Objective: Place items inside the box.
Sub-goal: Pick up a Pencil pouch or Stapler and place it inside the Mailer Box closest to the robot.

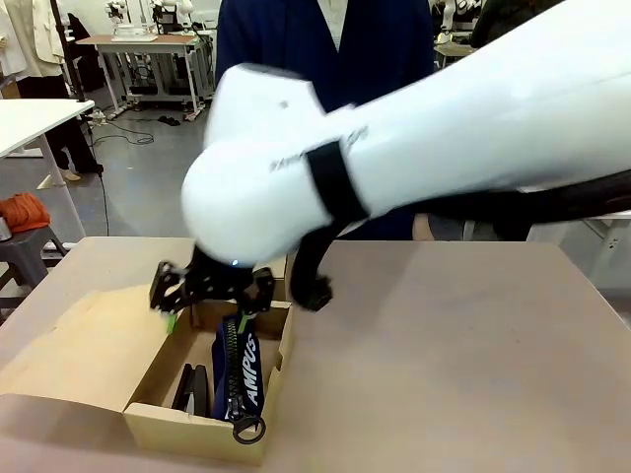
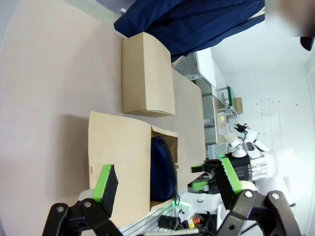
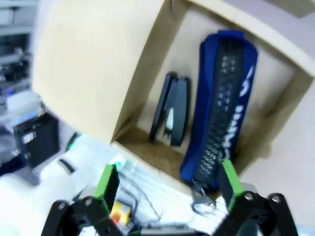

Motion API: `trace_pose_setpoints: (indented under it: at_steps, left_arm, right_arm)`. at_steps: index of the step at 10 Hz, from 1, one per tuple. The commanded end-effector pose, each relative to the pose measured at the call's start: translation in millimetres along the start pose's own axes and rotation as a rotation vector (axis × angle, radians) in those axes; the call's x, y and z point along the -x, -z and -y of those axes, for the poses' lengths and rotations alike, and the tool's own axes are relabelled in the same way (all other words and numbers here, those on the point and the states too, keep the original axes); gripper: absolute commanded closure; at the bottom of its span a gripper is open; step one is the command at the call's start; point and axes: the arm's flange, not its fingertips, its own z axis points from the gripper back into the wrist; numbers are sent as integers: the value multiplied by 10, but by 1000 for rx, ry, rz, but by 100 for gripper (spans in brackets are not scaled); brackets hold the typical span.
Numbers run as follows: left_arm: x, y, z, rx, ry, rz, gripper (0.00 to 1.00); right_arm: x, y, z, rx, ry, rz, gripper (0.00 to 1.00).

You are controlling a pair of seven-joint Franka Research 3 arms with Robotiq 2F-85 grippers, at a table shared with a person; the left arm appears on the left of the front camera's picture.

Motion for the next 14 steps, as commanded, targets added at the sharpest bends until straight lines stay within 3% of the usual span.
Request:
trace_pose_setpoints:
  at_steps: [1, 2, 3, 4, 5, 6, 8, 9, 11, 13, 14]
  left_arm:
    - [12, -1, 7, 12, 15, 6, 0]
    - [12, -1, 7, 12, 15, 6, 0]
    - [12, -1, 7, 12, 15, 6, 0]
    - [12, -1, 7, 12, 15, 6, 0]
    - [12, -1, 7, 12, 15, 6, 0]
    - [12, -1, 7, 12, 15, 6, 0]
    - [12, -1, 7, 12, 15, 6, 0]
    - [12, -1, 7, 12, 15, 6, 0]
    - [12, -1, 7, 12, 15, 6, 0]
    - [12, -1, 7, 12, 15, 6, 0]
    - [12, -1, 7, 12, 15, 6, 0]
  right_arm:
    - [566, -761, 1014, -217, 116, 59, 0]
    - [835, -951, 1333, -293, 182, 122, 0]
    - [1074, -1046, 1583, -197, 427, 226, 0]
    - [1192, -1079, 1615, -92, 550, 248, 0]
    - [1104, -999, 1442, 107, 664, 188, 0]
    - [814, -1068, 1607, -214, 392, 197, 0]
    - [814, -1068, 1607, -214, 392, 197, 0]
    - [1039, -1063, 1714, -116, 480, 246, 0]
    - [1174, -1548, 2299, -417, 571, 181, 0]
    - [1762, -2103, 3301, -803, 580, 93, 0]
    - [2037, -2161, 3754, -813, 655, 154, 0]
